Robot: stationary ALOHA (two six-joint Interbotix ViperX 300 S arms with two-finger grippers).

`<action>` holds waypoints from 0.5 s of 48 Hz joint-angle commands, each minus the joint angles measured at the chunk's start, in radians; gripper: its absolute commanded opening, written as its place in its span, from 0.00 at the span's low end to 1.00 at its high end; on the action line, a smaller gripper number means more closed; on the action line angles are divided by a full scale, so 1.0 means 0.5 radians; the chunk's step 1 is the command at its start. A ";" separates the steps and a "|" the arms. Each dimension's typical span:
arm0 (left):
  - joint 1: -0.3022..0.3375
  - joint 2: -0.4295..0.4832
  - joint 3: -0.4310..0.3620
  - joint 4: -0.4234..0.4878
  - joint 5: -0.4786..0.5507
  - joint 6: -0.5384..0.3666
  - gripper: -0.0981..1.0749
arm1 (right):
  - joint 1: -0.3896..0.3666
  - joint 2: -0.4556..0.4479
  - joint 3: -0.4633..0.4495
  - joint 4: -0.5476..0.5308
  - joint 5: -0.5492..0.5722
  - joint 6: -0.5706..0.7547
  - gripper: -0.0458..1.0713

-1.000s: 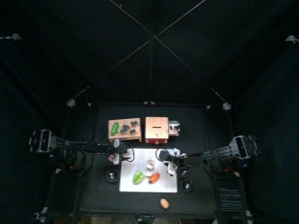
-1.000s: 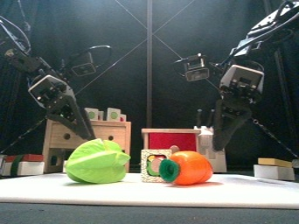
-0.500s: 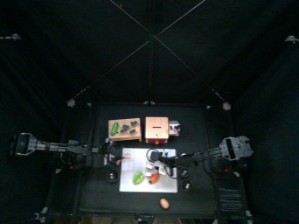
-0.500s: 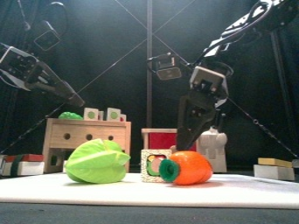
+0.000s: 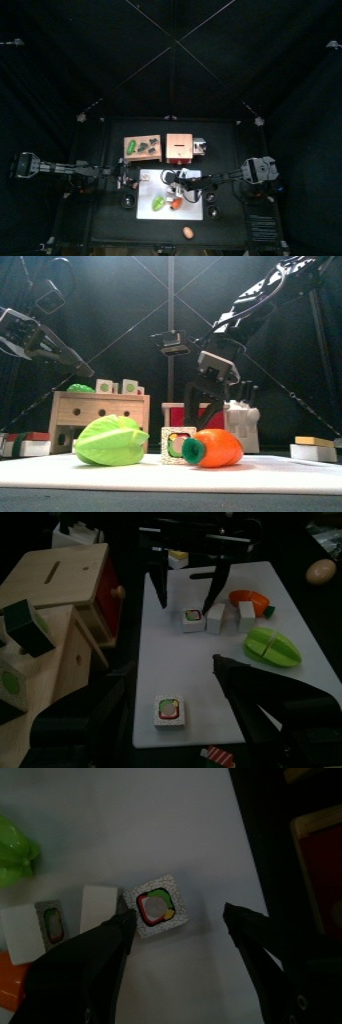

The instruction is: Grab sushi piece

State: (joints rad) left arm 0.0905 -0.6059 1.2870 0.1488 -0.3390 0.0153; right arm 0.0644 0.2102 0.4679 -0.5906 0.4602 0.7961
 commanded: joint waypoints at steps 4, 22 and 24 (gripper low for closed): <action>-0.003 0.003 -0.021 -0.003 -0.018 0.000 0.90 | 0.031 -0.040 -0.077 -0.003 -0.006 0.006 0.94; 0.009 0.000 -0.018 -0.031 -0.018 0.000 0.90 | 0.025 0.101 -0.104 0.003 0.003 0.006 0.93; 0.009 0.003 -0.018 -0.034 -0.018 0.000 0.90 | 0.025 0.101 -0.104 0.006 0.003 0.006 0.92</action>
State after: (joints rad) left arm 0.0936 -0.6059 1.2885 0.1365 -0.3390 0.0138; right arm 0.0782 0.2730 0.4295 -0.5921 0.4602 0.8007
